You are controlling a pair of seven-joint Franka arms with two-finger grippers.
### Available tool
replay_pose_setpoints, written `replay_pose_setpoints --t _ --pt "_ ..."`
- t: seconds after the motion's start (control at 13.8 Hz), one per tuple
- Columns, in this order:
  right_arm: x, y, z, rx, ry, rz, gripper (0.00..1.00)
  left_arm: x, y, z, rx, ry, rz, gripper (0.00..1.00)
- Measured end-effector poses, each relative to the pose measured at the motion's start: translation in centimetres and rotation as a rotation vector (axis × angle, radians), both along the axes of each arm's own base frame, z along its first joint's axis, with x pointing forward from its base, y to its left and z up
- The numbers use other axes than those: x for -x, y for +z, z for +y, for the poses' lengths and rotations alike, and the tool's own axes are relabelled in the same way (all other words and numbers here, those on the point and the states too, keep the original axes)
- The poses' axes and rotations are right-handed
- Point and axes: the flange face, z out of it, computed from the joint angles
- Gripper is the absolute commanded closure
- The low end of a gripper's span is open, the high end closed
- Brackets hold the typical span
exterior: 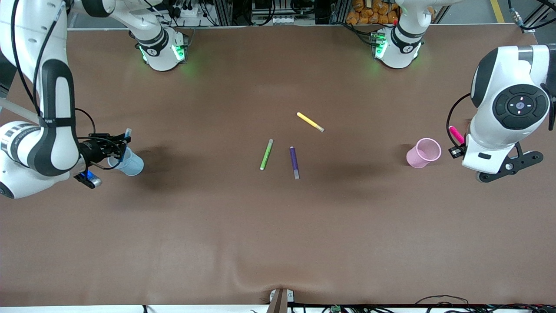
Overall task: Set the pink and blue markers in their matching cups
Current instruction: 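Drop the blue marker into the blue cup with the right gripper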
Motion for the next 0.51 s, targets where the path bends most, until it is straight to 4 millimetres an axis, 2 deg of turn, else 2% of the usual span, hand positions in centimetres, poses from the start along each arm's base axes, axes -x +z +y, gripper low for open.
replay_pose_setpoints --t 0.51 --pt "0.3 -1.8 -2.1 -0.012 -0.035 -0.007 1.0 0.0 -0.3 0.6 -0.053 -0.037 0.01 1.0"
